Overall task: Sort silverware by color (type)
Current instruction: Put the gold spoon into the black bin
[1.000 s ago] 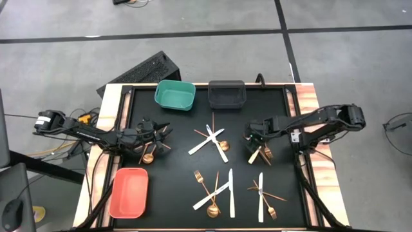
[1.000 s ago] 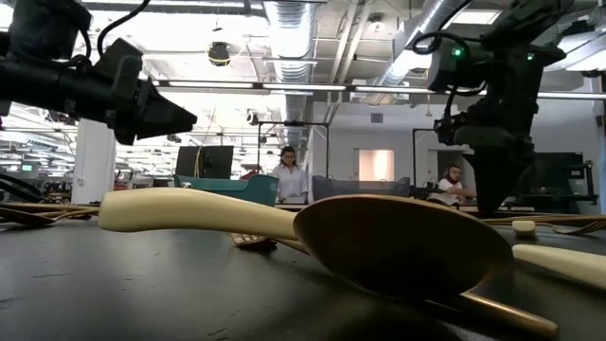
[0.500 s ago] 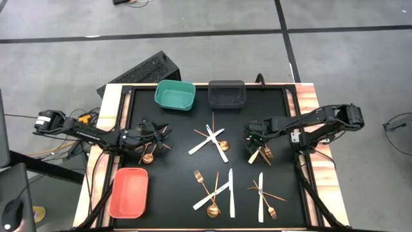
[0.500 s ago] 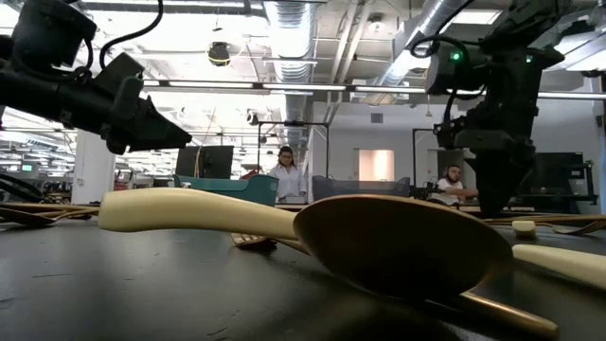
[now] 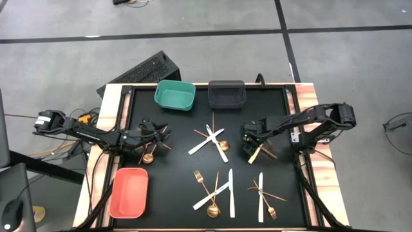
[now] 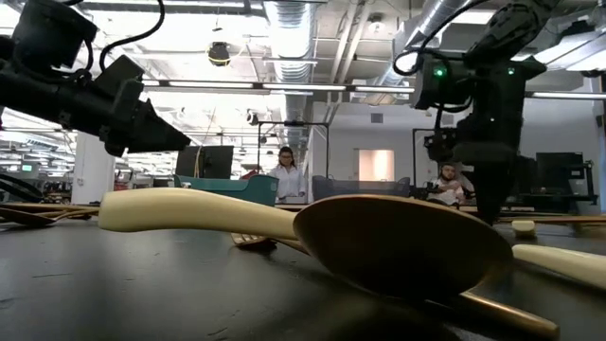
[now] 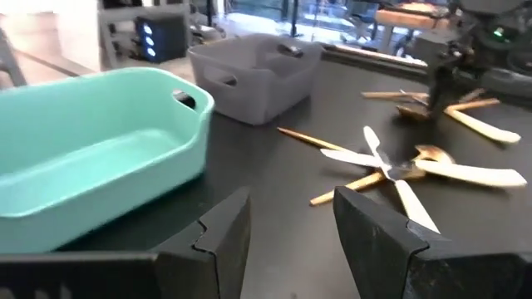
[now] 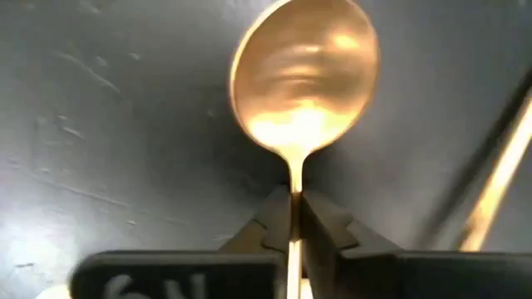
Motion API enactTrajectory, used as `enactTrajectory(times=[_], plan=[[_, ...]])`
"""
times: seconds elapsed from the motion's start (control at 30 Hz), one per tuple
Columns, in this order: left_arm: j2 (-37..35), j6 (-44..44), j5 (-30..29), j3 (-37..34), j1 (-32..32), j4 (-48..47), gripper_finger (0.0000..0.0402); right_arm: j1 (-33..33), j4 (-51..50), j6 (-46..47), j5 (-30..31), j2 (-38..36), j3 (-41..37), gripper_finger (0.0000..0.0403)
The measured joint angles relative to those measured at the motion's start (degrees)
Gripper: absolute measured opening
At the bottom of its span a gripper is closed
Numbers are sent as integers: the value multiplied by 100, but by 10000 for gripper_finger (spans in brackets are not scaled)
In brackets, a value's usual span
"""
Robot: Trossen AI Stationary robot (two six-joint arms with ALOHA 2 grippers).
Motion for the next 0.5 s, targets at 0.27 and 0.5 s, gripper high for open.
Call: enactTrajectory(times=[0.27, 0.5], plan=[[-2, 210, 20, 2, 246, 685, 160, -286, 1084, -2150, 1246, -316, 570, 44], [-2, 196, 197, 2, 244, 639, 160, -679, 2751, -4305, 1281, -257, 870, 40]])
